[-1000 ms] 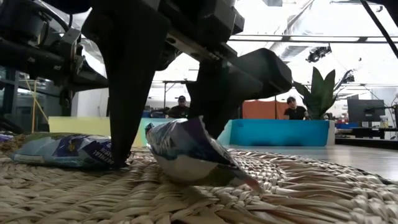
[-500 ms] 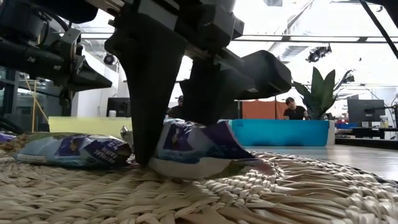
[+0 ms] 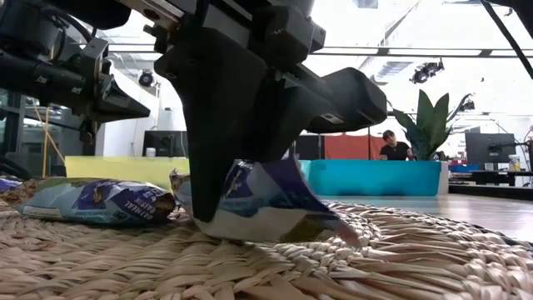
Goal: Pick and place Granola Bars by type
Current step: Put the blue granola bar into the yellow bin
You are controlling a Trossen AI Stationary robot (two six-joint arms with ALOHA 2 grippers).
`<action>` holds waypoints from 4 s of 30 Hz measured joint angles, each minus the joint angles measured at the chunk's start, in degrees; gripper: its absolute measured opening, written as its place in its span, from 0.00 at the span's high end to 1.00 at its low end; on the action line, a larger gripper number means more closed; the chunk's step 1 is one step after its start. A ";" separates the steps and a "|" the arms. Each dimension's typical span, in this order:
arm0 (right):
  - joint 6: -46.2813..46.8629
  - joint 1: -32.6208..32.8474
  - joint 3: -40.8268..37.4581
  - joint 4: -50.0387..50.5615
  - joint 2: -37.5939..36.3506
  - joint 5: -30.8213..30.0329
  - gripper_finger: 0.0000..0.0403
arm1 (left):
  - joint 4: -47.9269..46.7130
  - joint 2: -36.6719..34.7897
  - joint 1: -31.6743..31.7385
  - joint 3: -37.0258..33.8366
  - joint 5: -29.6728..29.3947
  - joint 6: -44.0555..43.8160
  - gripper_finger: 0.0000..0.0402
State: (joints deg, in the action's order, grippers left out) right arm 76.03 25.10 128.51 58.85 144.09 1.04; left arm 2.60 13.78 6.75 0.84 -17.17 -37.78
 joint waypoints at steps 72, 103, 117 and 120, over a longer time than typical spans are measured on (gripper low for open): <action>-46.31 -16.90 0.05 -11.45 -23.52 -24.54 0.95 | 31.86 30.56 -0.01 19.34 30.04 10.56 0.42; -46.49 -16.87 0.04 -10.71 -23.49 -24.02 0.95 | 34.84 37.94 -0.01 25.12 25.91 12.06 0.46; -46.49 -16.85 0.04 -10.71 -23.47 -24.04 0.95 | 34.24 37.94 -0.01 25.42 30.14 12.00 0.77; -46.49 -16.87 0.04 -10.71 -23.47 -24.27 0.94 | 34.19 37.92 0.01 25.42 30.14 12.00 0.77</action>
State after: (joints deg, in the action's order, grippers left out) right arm 29.54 8.23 128.55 48.14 120.62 -23.23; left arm 36.79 51.70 6.76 26.26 12.97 -25.78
